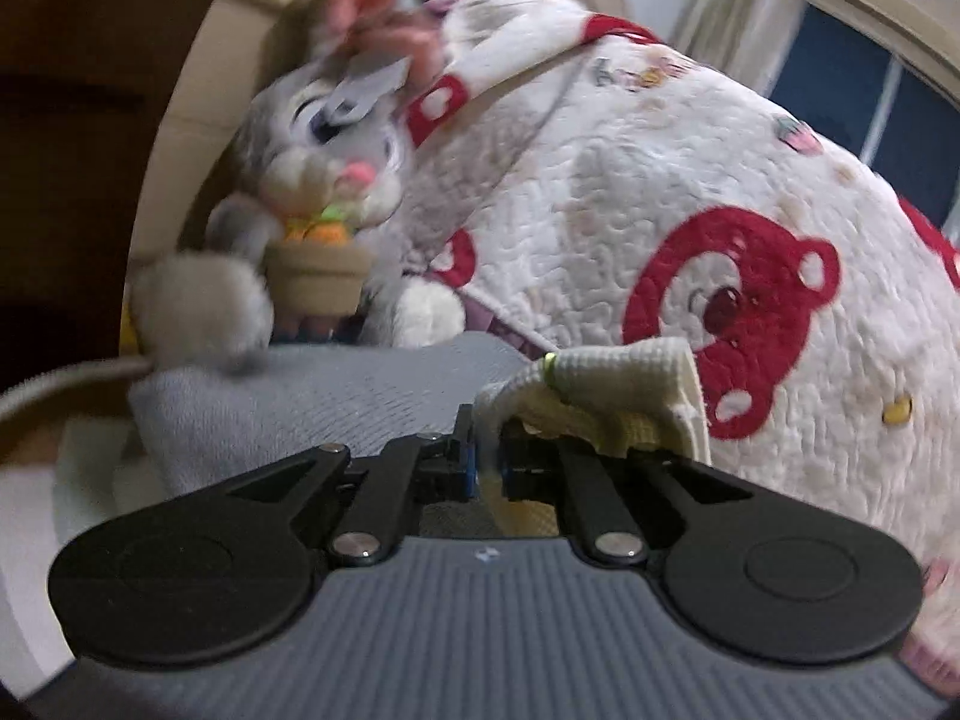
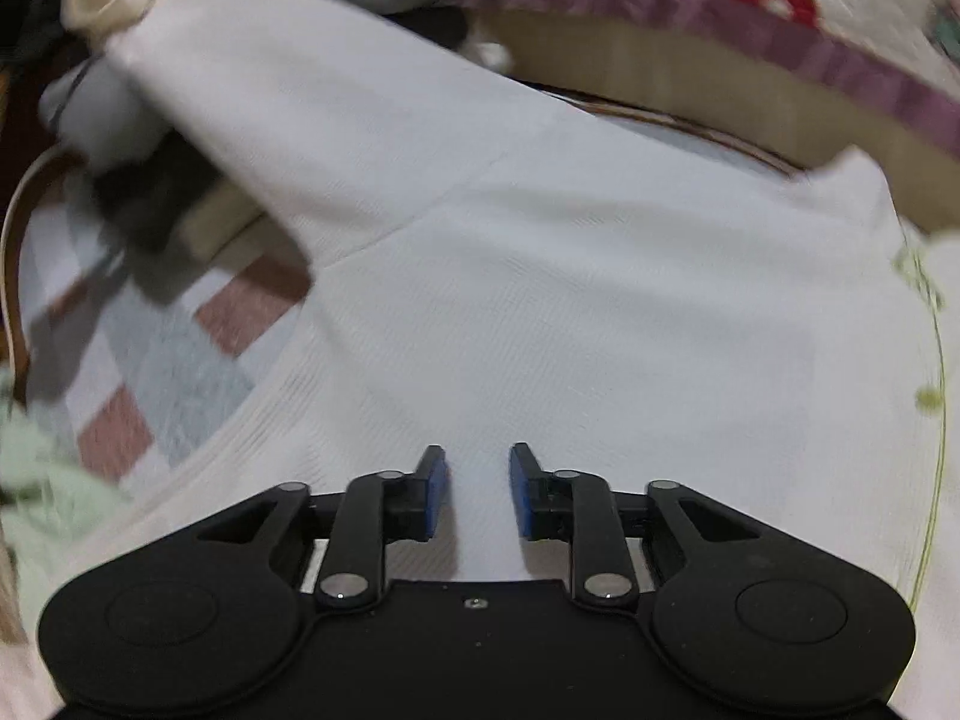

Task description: Fold clothes

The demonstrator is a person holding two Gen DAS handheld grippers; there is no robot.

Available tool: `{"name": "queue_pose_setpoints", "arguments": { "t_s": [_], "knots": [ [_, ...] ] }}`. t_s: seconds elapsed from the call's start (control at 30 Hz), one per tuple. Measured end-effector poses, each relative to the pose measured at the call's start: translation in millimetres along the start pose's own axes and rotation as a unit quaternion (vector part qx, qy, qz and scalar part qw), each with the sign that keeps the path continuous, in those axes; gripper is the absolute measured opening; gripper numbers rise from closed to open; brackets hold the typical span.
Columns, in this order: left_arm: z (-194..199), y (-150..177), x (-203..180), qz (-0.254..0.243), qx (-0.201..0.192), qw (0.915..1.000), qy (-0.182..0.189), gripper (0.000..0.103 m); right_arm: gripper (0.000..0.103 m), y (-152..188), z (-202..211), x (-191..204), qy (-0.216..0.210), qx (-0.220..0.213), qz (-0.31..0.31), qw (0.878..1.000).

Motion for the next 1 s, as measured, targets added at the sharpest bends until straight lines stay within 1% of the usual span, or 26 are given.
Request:
{"name": "queue_pose_setpoints", "arguments": {
  "t_s": [0.1,0.13,0.17,0.2,0.27,0.3,0.33,0.37,0.4,0.43,0.47,0.5,0.53,0.57,0.6,0.67,0.77,0.83,0.87,0.9,0.93,0.97,1.0],
  "knots": [
    [-1.0,-7.6,17.2,0.036,-0.012,0.9992,-0.012,0.012,0.033,-3.1,-0.2,9.3,-0.001,0.006,0.026,1.0],
    [-1.3,-9.5,20.7,0.043,-0.024,0.9984,-0.029,0.016,0.034,-3.3,-1.0,10.6,-0.001,0.008,0.032,0.999],
    [-0.9,-11.1,23.4,0.049,-0.038,0.9967,-0.053,0.018,0.034,-3.4,-1.8,11.8,-0.001,0.009,0.038,0.999],
    [0.3,-11.7,24.9,0.048,-0.051,0.9947,-0.075,0.021,0.035,-3.0,-1.9,12.2,-0.001,0.01,0.04,0.999],
    [5.4,-13.9,27.5,0.042,-0.074,0.9915,-0.099,0.021,0.037,-2.2,-2.0,12.9,-0.001,0.012,0.045,0.999],
    [8.3,-14.8,28.3,0.041,-0.08,0.9907,-0.102,0.021,0.039,-1.3,-1.6,11.8,-0.004,0.012,0.04,0.999],
    [11.3,-15.3,28.7,0.042,-0.083,0.9906,-0.1,0.024,0.043,-0.4,-1.1,10.6,-0.007,0.012,0.035,0.999],
    [14.6,-15.3,27.7,0.038,-0.09,0.9897,-0.105,0.026,0.044,0.9,-1.0,10.3,-0.018,0.013,0.027,0.999],
    [18.8,-15.2,24.9,0.027,-0.102,0.9873,-0.118,0.026,0.046,2.2,-0.9,10.0,-0.03,0.014,0.02,0.999],
    [24.7,-15.4,20.4,0.009,-0.121,0.983,-0.137,0.027,0.047,3.4,-0.9,9.7,-0.041,0.015,0.012,0.999],
    [31.6,-16.2,15.8,-0.008,-0.142,0.9782,-0.152,0.03,0.047,3.6,4.4,-3.1,-0.032,0.009,-0.006,0.999],
    [39.5,-16.0,11.1,-0.021,-0.163,0.9731,-0.161,0.042,0.045,3.6,10.2,-16.9,-0.021,0.001,-0.025,0.999],
    [47.0,-14.2,6.0,-0.031,-0.181,0.9685,-0.168,0.055,0.04,3.7,15.9,-30.7,-0.01,-0.007,-0.043,0.999],
    [53.0,-12.2,0.8,-0.038,-0.189,0.9664,-0.17,0.056,0.04,3.8,21.6,-44.5,0.001,-0.014,-0.062,0.998],
    [57.6,-9.2,-5.2,-0.047,-0.188,0.9672,-0.165,0.055,0.041,3.9,27.3,-58.3,0.011,-0.022,-0.08,0.996],
    [63.9,0.5,-23.3,-0.068,-0.17,0.974,-0.134,0.055,0.041,4.1,38.8,-85.9,0.033,-0.037,-0.117,0.992],
    [69.8,20.8,-60.5,-0.109,-0.131,0.9837,-0.058,0.055,0.043,4.5,56.1,-127.4,0.065,-0.059,-0.172,0.981],
    [67.0,41.2,-90.3,-0.147,-0.077,0.9861,0.014,0.056,0.043,4.8,67.6,-155.0,0.087,-0.074,-0.208,0.971],
    [61.0,52.8,-101.7,-0.152,-0.031,0.9865,0.053,0.056,0.043,5.0,73.4,-168.8,0.098,-0.081,-0.226,0.966],
    [53.2,65.7,-112.8,-0.153,0.022,0.9836,0.093,0.056,0.043,14.2,80.0,-185.7,0.109,-0.085,-0.253,0.958],
    [42.6,81.9,-123.7,-0.152,0.086,0.9758,0.131,0.056,0.043,24.1,86.7,-202.7,0.12,-0.088,-0.281,0.948],
    [30.3,101.4,-133.9,-0.152,0.153,0.9631,0.161,0.056,0.043,34.0,93.3,-219.7,0.131,-0.092,-0.309,0.938],
    [19.5,122.0,-145.1,-0.164,0.205,0.9481,0.179,0.055,0.044,40.8,96.3,-231.0,0.141,-0.089,-0.319,0.933]
  ]
}}
Point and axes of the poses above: each gripper's, at about its wrist camera, not at the fingertips, and z roughly against the way its jaws point, x to its left, y to its underside, the point moved 1 cm from there along -z, roughly the way its jaws point, and after that the axes turned 5 degrees about y, right-handed, at the moved point
